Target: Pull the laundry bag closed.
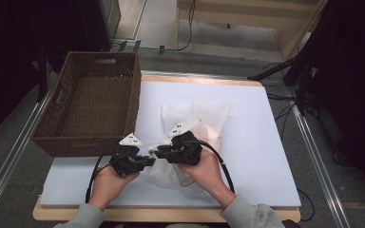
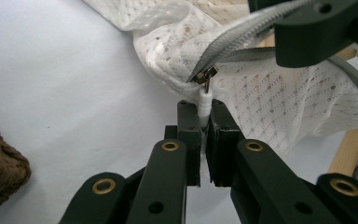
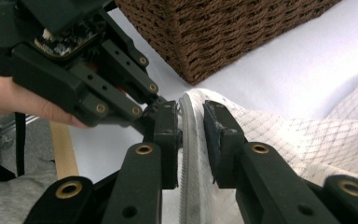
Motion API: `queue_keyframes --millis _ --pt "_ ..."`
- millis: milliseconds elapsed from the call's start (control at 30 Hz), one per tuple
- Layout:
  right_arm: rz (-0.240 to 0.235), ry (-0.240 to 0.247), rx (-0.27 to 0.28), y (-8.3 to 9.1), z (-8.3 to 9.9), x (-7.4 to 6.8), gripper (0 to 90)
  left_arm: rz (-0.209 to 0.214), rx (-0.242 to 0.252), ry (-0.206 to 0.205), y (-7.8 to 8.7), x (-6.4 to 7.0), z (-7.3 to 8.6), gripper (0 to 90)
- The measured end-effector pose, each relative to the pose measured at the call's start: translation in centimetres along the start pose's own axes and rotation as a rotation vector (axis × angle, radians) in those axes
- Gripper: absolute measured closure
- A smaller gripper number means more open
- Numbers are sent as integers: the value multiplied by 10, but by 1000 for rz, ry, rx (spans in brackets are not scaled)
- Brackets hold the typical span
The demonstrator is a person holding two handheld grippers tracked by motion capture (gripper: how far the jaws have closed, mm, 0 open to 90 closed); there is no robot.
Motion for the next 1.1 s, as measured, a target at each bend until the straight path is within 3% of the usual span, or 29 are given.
queue_keyframes --millis 233,300,367,633,933,1100 --pt "-4 -3 -26 -8 -3 3 766 12 -8 -16 -1 3 1 860" --pt "-4 -1 -43 -10 -2 3 855 18 -5 -13 -1 3 1 860" --pt "3 -1 -45 -10 -1 4 880 18 -6 -11 0 2 2 856" --pt "28 -6 -27 1 -1 7 885 15 24 9 10 -4 3 786" --pt "23 0 -19 4 -2 5 885 14 55 37 17 -11 3 835" --pt "9 -8 -19 5 -2 5 885 71 80 52 12 -8 0 717"
Point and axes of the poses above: each handheld gripper's, and its own axes: y roughly backward along the jaws, z roughly out of its underside, x roughly to its right, the point moved 9 cm from there along -y, roughly forward along the jaws, and after that the axes turned 11 degrees about -y, right-handed, at the moved point
